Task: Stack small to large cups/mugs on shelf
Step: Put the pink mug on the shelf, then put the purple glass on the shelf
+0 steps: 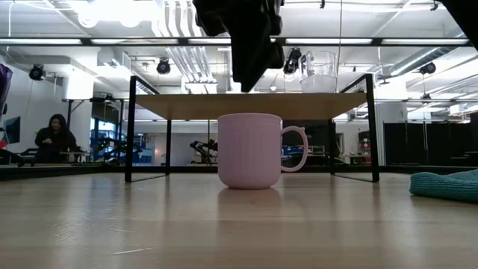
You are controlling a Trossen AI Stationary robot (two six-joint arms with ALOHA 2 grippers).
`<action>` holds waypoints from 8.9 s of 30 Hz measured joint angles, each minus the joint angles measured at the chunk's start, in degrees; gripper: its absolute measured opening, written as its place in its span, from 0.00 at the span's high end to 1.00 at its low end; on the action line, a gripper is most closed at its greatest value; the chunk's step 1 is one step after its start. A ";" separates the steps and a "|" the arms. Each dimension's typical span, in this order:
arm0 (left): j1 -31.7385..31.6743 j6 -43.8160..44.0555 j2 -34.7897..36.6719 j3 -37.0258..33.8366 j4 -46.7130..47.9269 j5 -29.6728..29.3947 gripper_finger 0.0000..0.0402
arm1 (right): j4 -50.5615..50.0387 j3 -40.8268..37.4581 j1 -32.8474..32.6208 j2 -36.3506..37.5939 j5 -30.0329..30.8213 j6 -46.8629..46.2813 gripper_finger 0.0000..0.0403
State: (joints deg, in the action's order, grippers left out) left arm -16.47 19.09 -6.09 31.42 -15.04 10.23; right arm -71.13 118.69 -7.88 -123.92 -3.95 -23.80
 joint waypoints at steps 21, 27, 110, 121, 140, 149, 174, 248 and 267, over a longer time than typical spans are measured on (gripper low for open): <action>0.00 -0.02 0.00 0.00 0.01 -0.01 0.93 | 5.29 -5.02 0.02 -0.02 0.15 -0.03 0.61; -0.01 -0.02 0.00 0.00 0.01 0.01 0.93 | 6.91 -5.35 0.06 -0.02 0.15 -0.30 0.60; 0.00 -0.02 0.00 0.00 0.01 -0.01 0.93 | -2.20 8.49 -0.30 0.24 0.76 -6.24 0.97; -0.02 -0.02 0.00 0.02 -0.01 0.01 0.93 | -8.90 16.18 -0.74 1.10 2.36 -6.24 0.97; 0.00 -0.02 0.00 0.02 0.01 0.01 0.93 | -7.94 16.35 3.10 2.02 21.64 -17.53 0.97; 0.00 0.00 0.00 0.02 -0.01 0.01 0.93 | -9.97 16.34 5.90 3.37 21.61 -17.76 0.97; -0.02 -0.02 0.00 0.02 0.01 -0.01 0.93 | -10.60 16.31 13.38 3.39 12.97 -15.07 0.97; -0.01 0.00 0.00 0.02 0.00 0.00 0.93 | -7.80 16.29 15.06 3.34 6.36 -9.21 0.71; 0.00 -0.01 0.02 0.02 0.00 0.00 0.93 | -5.60 16.29 13.84 9.25 6.54 -11.93 0.73</action>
State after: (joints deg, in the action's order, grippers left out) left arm -16.47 19.08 -6.07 31.44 -15.04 10.23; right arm -76.73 134.98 5.97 -114.67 2.59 -35.73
